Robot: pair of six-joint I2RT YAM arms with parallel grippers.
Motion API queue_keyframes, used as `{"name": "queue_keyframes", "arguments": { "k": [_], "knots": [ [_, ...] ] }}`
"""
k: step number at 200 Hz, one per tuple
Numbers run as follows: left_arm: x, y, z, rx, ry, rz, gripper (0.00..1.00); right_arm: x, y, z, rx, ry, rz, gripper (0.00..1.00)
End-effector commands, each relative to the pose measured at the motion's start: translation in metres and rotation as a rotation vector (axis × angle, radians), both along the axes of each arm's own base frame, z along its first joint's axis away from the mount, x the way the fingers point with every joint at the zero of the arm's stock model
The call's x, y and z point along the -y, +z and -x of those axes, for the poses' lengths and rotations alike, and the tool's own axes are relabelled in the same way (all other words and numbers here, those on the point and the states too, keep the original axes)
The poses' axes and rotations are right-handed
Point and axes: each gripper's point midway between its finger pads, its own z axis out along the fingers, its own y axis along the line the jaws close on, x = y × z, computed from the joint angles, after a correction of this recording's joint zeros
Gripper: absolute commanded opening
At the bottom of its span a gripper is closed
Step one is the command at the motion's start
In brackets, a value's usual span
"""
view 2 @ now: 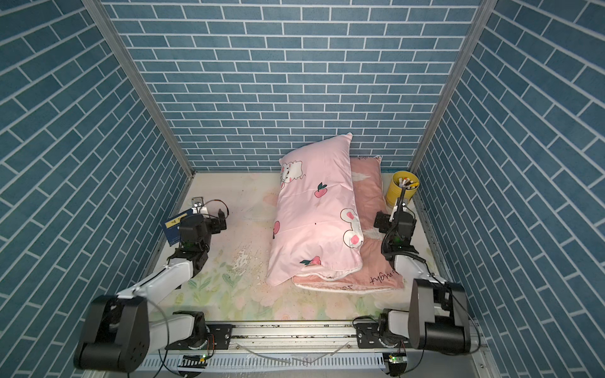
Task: Zip up pillowcases
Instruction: Pick up the pillowcase from the pillowcase.
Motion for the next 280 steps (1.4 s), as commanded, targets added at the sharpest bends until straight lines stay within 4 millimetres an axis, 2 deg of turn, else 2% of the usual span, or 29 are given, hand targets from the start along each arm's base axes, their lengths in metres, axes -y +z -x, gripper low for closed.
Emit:
{"name": "queue_keyframes", "arguments": {
  "k": [1, 12, 28, 48, 69, 87, 109, 129, 151, 172, 185, 200, 211, 228, 245, 257, 280],
  "knots": [
    [0.015, 0.003, 0.032, -0.157, 0.028, 0.148, 0.99, -0.02, 0.002, 0.036, -0.278, 0.055, -0.134, 0.98],
    [0.042, 0.003, 0.034, -0.204, -0.051, 0.189, 1.0, -0.045, 0.015, 0.043, -0.305, 0.157, -0.249, 0.98],
    [0.088, -0.005, 0.032, -0.273, -0.21, 0.313, 1.0, -0.077, 0.039, 0.051, -0.312, 0.276, -0.417, 0.98],
    [0.149, -0.015, 0.028, -0.313, -0.397, 0.462, 1.0, -0.111, 0.066, 0.056, -0.321, 0.408, -0.612, 0.99],
    [0.2, -0.03, 0.021, -0.357, -0.533, 0.579, 1.0, -0.138, 0.084, 0.059, -0.342, 0.52, -0.769, 0.99],
    [0.232, -0.042, 0.017, -0.391, -0.608, 0.673, 1.0, -0.148, 0.082, 0.061, -0.365, 0.549, -0.78, 0.99],
    [0.263, -0.055, 0.024, -0.436, -0.642, 0.646, 1.0, -0.155, 0.076, 0.063, -0.384, 0.564, -0.79, 0.99],
    [0.29, -0.067, 0.027, -0.444, -0.685, 0.691, 1.0, -0.169, 0.067, 0.068, -0.42, 0.604, -0.801, 0.99],
    [0.307, -0.08, 0.025, -0.468, -0.7, 0.707, 1.0, -0.181, 0.054, 0.069, -0.457, 0.618, -0.796, 0.98],
    [0.318, -0.078, 0.021, -0.467, -0.71, 0.694, 0.99, -0.184, 0.035, 0.068, -0.515, 0.589, -0.774, 0.93],
    [0.323, -0.073, 0.022, -0.47, -0.721, 0.648, 0.91, -0.185, 0.026, 0.067, -0.535, 0.572, -0.753, 0.9],
    [0.327, -0.068, 0.023, -0.463, -0.736, 0.624, 0.75, -0.186, 0.019, 0.066, -0.547, 0.561, -0.733, 0.82],
    [0.329, -0.064, 0.023, -0.455, -0.746, 0.62, 0.57, -0.187, 0.017, 0.065, -0.552, 0.561, -0.731, 0.68],
    [0.33, -0.055, 0.022, -0.439, -0.757, 0.606, 0.33, -0.191, 0.017, 0.064, -0.556, 0.575, -0.722, 0.3],
    [0.33, -0.043, 0.02, -0.429, -0.767, 0.562, 0.11, -0.193, 0.02, 0.063, -0.548, 0.589, -0.695, 0.01],
    [0.328, -0.03, 0.019, -0.412, -0.774, 0.522, 0.0, -0.195, 0.024, 0.062, -0.539, 0.607, -0.678, 0.0],
    [0.321, 0.003, 0.016, -0.361, -0.783, 0.447, 0.0, -0.208, 0.042, 0.06, -0.505, 0.676, -0.649, 0.0]
  ]
}}
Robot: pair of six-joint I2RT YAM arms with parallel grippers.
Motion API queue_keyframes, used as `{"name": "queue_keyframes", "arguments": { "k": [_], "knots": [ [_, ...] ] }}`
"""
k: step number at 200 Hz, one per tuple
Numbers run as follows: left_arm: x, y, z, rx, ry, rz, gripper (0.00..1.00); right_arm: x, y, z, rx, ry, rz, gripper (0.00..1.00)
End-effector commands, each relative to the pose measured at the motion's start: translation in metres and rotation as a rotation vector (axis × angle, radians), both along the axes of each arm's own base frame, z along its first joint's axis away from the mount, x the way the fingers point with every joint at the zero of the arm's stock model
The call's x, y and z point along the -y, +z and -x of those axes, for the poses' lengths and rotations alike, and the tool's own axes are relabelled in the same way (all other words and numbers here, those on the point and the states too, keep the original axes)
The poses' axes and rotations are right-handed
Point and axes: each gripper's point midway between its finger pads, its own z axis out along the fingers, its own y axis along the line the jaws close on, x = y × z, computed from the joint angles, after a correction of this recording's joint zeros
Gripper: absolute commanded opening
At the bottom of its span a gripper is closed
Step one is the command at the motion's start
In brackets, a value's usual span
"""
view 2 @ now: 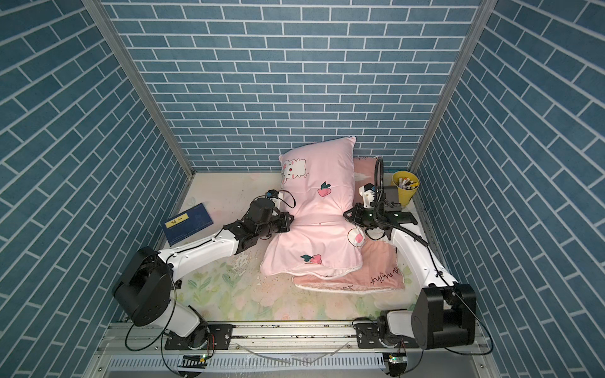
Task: Zip up pillowcases
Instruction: Pick up the pillowcase from the pillowcase, then place the pillowcase at the center of the board.
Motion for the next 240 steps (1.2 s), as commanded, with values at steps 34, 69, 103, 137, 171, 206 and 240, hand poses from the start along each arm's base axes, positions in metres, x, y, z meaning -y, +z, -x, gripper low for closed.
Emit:
{"name": "queue_keyframes", "arguments": {
  "k": [34, 69, 103, 137, 171, 206, 240],
  "knots": [
    [-0.009, 0.102, 0.009, 0.194, -0.049, -0.044, 0.0, -0.054, 0.053, 0.004, 0.132, 0.201, -0.024, 0.0],
    [-0.049, 0.134, 0.022, 0.27, 0.045, -0.107, 0.0, -0.102, 0.077, 0.004, 0.199, 0.326, -0.04, 0.0],
    [-0.106, 0.134, 0.027, 0.253, 0.169, -0.162, 0.0, -0.151, 0.074, 0.003, 0.21, 0.434, -0.036, 0.0],
    [-0.171, 0.105, 0.032, 0.185, 0.316, -0.225, 0.0, -0.194, 0.043, 0.003, 0.182, 0.508, -0.023, 0.0],
    [-0.202, 0.049, 0.018, 0.076, 0.375, -0.237, 0.0, -0.225, -0.002, -0.003, 0.148, 0.517, -0.001, 0.0],
    [-0.207, 0.006, 0.001, 0.011, 0.424, -0.272, 0.0, -0.234, -0.044, -0.015, 0.078, 0.483, 0.011, 0.0],
    [-0.208, -0.026, -0.018, -0.04, 0.461, -0.293, 0.0, -0.229, -0.079, -0.021, -0.018, 0.45, 0.071, 0.0]
  ]
}}
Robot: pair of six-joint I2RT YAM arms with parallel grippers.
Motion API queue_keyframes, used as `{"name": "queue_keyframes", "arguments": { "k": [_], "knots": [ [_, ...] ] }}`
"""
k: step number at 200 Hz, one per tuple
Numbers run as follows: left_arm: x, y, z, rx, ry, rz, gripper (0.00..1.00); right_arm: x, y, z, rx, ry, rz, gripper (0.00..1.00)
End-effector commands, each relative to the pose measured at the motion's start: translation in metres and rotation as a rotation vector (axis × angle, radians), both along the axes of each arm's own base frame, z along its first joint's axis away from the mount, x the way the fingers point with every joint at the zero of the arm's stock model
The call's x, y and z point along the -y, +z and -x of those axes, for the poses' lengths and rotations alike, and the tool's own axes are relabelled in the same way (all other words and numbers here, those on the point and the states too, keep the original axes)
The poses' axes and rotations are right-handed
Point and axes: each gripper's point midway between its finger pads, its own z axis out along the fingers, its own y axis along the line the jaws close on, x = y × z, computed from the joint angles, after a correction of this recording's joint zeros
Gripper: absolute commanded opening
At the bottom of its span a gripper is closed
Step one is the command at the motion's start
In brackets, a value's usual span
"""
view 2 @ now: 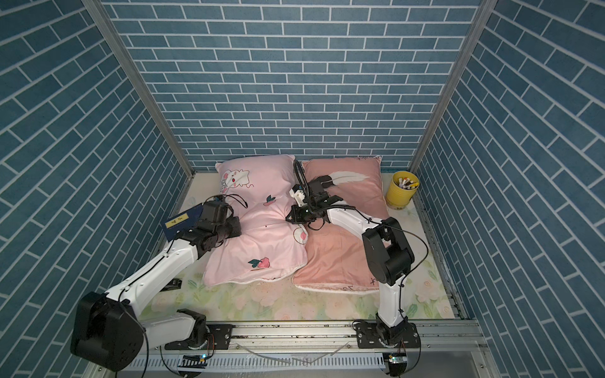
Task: Zip up pillowcases
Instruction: Place the pillowcase at the center of the board.
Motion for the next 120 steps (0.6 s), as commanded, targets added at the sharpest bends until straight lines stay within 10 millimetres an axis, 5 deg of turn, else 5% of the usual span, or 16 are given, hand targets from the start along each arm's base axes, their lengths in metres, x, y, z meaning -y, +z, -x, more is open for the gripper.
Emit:
{"name": "queue_keyframes", "arguments": {
  "k": [1, 25, 34, 56, 74, 95, 120],
  "knots": [
    [0.004, 0.007, -0.028, 0.089, 0.038, 0.038, 0.0, -0.009, -0.001, -0.007, -0.008, -0.018, -0.004, 0.0],
    [-0.003, -0.004, -0.031, 0.066, 0.078, 0.0, 0.0, 0.001, -0.009, 0.0, -0.039, -0.042, 0.031, 0.0],
    [-0.006, -0.002, -0.03, 0.072, 0.083, -0.01, 0.13, 0.005, -0.005, 0.003, -0.032, -0.047, 0.03, 0.03],
    [-0.01, 0.018, -0.026, 0.094, 0.066, -0.045, 0.56, 0.021, 0.009, 0.012, -0.033, -0.051, 0.001, 0.31],
    [-0.012, 0.041, -0.019, 0.109, 0.045, -0.063, 0.73, 0.032, 0.019, 0.023, -0.048, -0.039, -0.036, 0.51],
    [-0.007, 0.07, -0.008, 0.156, 0.031, 0.007, 0.8, 0.042, 0.028, 0.038, -0.053, -0.014, -0.074, 0.67],
    [0.026, 0.094, 0.006, 0.204, -0.03, 0.139, 0.8, 0.054, 0.037, 0.056, -0.043, 0.007, -0.13, 0.77]
  ]
}}
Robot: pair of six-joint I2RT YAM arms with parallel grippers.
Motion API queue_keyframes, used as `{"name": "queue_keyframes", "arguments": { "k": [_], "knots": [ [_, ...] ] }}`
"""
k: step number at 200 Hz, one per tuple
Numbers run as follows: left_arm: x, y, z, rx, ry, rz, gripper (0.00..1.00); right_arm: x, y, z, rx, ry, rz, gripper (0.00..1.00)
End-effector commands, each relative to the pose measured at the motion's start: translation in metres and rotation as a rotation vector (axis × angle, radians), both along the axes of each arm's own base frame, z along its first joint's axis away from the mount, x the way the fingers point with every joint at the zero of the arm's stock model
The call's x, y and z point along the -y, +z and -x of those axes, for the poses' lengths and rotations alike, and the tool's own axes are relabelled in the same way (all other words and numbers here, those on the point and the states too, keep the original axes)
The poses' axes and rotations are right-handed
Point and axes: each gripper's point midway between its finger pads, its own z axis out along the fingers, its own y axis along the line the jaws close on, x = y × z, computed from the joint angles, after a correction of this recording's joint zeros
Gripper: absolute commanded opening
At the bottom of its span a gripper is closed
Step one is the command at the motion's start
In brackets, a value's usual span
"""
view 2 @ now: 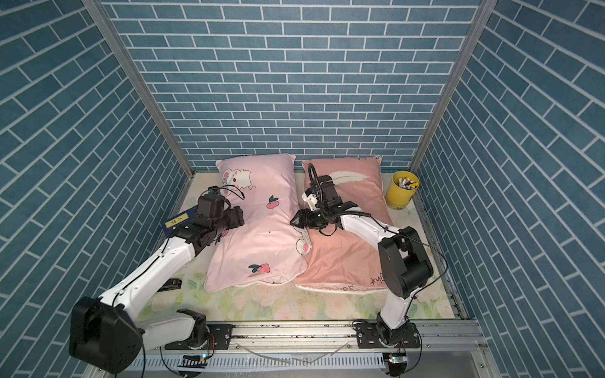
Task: Zip up pillowcases
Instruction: Place the pillowcase at the center of the board.
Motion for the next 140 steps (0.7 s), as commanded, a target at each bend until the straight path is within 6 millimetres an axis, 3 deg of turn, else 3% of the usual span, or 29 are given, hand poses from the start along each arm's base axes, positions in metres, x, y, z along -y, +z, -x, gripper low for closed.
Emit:
{"name": "queue_keyframes", "arguments": {
  "k": [1, 20, 40, 54, 83, 114, 140],
  "knots": [
    [0.028, 0.021, 0.014, 0.025, -0.069, 0.094, 0.8, 0.006, 0.013, 0.024, 0.007, 0.059, -0.079, 0.77],
    [0.065, 0.023, 0.024, 0.015, -0.158, 0.133, 0.8, 0.015, 0.015, 0.036, 0.024, 0.072, -0.124, 0.78],
    [0.105, 0.007, 0.029, -0.035, -0.257, 0.22, 0.77, 0.019, 0.013, 0.046, 0.036, 0.093, -0.169, 0.78],
    [0.121, -0.009, 0.027, -0.064, -0.283, 0.237, 0.76, 0.018, 0.009, 0.051, 0.041, 0.113, -0.191, 0.77],
    [0.123, -0.045, 0.012, -0.117, -0.261, 0.265, 0.71, 0.025, -0.009, 0.054, 0.069, 0.122, -0.155, 0.74],
    [0.109, -0.084, -0.003, -0.183, -0.19, 0.281, 0.69, 0.028, -0.022, 0.05, 0.09, 0.123, -0.138, 0.75],
    [0.105, -0.096, -0.01, -0.184, -0.149, 0.28, 0.69, 0.022, -0.032, 0.048, 0.077, 0.137, -0.144, 0.77]
  ]
}}
